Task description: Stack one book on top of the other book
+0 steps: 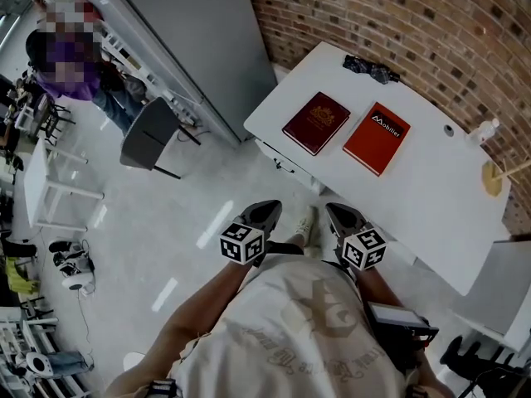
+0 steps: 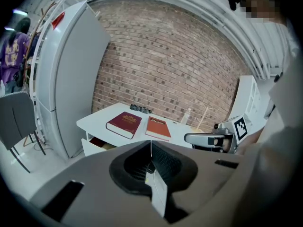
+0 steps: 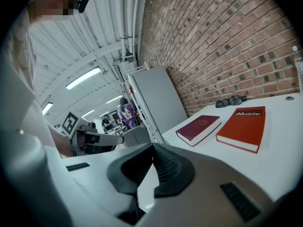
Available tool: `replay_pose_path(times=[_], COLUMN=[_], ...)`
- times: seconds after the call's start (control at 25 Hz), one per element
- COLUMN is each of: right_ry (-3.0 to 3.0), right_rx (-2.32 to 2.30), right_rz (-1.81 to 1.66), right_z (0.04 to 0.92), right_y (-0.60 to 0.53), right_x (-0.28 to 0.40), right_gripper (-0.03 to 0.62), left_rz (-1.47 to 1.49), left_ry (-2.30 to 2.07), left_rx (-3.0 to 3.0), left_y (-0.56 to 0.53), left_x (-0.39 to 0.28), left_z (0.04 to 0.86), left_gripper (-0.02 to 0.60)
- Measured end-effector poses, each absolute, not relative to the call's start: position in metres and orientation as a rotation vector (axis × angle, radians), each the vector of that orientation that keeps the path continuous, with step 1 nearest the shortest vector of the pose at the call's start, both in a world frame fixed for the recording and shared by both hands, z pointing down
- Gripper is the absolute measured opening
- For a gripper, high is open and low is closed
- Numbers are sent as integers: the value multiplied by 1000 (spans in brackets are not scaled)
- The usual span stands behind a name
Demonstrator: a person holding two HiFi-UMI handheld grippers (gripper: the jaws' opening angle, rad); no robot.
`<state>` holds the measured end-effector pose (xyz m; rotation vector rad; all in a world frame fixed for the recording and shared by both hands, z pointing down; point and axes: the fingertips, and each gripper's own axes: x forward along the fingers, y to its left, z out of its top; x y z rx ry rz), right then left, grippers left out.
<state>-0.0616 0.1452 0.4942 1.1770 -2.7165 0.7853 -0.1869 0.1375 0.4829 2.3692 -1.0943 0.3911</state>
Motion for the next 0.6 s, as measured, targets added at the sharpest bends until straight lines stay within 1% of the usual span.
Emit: replay_pose_path(times=[0.32,0.6], right_ry=[-2721,-2697], right_rx=[1109,1127], right_rz=[779,808], right_z=[493,499], right_y=[140,138], right_x=[-80,-83], right_gripper=[21,21], left_rz=[368,370], left_ry=[-1162,-1141], left_rx=[2329,2320], left_y=[143,137], left_x=[-211,-215], left_z=[482,487], left_gripper=[21,21])
